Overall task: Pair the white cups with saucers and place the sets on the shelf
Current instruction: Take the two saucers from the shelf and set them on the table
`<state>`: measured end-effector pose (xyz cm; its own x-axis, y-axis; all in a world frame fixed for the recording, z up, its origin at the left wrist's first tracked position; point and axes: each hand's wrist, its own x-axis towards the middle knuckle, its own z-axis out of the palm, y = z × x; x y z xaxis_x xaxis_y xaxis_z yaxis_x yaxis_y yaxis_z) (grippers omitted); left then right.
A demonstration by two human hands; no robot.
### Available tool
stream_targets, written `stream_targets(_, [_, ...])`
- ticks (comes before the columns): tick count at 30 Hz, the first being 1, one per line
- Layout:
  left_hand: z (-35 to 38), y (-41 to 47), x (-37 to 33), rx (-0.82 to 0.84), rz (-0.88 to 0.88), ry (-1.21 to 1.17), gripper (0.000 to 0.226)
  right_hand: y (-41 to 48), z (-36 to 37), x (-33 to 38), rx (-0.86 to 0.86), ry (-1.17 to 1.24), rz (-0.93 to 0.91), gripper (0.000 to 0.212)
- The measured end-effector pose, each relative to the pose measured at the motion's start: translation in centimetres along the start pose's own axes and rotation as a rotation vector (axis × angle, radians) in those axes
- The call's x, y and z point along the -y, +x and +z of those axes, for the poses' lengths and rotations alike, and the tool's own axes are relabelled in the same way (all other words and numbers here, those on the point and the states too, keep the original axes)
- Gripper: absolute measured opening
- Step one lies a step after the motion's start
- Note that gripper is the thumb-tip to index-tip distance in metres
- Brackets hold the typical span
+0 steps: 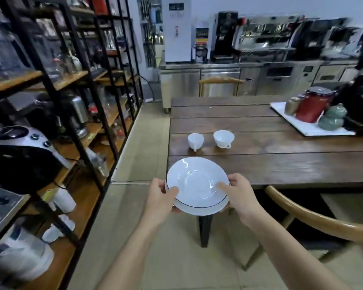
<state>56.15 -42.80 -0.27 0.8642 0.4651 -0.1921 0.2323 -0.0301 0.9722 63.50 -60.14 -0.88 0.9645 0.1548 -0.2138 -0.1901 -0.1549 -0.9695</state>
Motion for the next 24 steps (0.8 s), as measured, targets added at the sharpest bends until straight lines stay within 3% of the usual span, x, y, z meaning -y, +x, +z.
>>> stream_targets(11, [19.3, 8.3, -1.0, 0.098, -0.079, 0.024, 0.01, 11.4, -15.8, -3.3, -0.116, -0.005, 0.072, 0.02])
stream_targets(24, [27.7, 20.6, 1.4, 0.183, -0.21, 0.162, 0.012, 23.3, -19.0, -6.6, -0.237, -0.04, 0.226, 0.02])
